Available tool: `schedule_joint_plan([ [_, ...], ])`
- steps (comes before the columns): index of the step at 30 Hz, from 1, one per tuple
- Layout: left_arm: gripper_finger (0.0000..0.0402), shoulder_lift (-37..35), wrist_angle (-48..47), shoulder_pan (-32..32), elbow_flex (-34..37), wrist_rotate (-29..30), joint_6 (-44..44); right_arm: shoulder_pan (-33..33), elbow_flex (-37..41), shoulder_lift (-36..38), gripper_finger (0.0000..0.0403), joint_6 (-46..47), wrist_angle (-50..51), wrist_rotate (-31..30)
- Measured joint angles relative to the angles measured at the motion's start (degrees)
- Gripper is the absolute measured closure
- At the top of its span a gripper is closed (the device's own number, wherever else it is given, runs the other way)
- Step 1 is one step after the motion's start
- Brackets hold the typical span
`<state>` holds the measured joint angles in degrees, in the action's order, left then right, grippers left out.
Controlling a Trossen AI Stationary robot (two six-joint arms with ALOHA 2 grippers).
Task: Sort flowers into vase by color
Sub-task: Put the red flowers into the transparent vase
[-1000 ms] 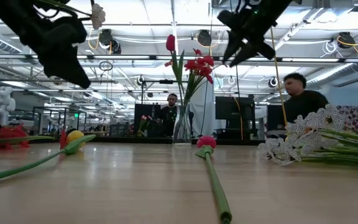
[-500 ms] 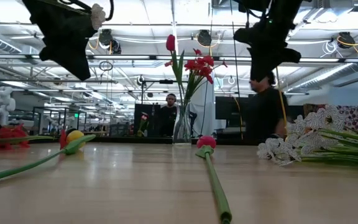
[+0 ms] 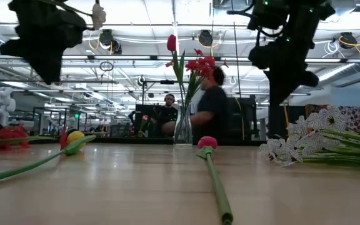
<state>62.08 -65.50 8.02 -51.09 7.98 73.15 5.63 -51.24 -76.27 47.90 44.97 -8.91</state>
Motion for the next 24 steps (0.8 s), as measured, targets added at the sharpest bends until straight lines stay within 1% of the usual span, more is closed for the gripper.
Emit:
schedule_joint_plan([
  [3, 0.0297, 1.7, -3.2, 2.6, 0.0, -3.4, 4.7, -1.4, 2.9, 0.0, 0.0402, 1.6, -3.7, 1.1],
  [6, 0.0297, 4.1, -4.7, 5.4, 0.0, -6.8, 7.3, -2.3, 4.9, 0.0, 0.0402, 2.9, -6.6, 1.9],
  [16, 0.0297, 14.9, -4.4, 14.2, 0.5, -13.2, 7.6, -4.2, 5.4, 0.0, 0.0402, 3.9, -11.7, 2.2],
  [22, 0.0297, 20.1, -4.0, 17.4, 4.4, -20.7, 7.7, -4.6, 5.4, 0.0, 0.0403, 4.0, -14.3, 3.1],
  [24, 0.0297, 20.9, -3.4, 18.3, 5.9, -23.8, 10.0, -4.6, 5.4, 0.0, 0.0403, 4.0, -14.4, 3.1],
])
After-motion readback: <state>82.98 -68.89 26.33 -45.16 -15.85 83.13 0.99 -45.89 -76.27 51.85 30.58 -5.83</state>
